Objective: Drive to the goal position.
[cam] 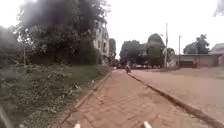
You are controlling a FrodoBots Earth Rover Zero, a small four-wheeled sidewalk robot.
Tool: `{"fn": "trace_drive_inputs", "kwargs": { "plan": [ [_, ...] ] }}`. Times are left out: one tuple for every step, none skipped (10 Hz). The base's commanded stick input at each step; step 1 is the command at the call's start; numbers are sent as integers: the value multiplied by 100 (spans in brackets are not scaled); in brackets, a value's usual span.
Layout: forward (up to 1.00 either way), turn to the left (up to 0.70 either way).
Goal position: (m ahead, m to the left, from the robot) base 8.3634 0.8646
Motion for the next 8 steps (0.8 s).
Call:
{"fn": "trace_drive_inputs", "kwargs": {
  "plan": [
    [50, 18],
    [50, 8],
    [50, 0],
    [50, 0],
    [50, 0],
    [50, 0],
    [50, 0],
    [50, 0]
  ]
}}
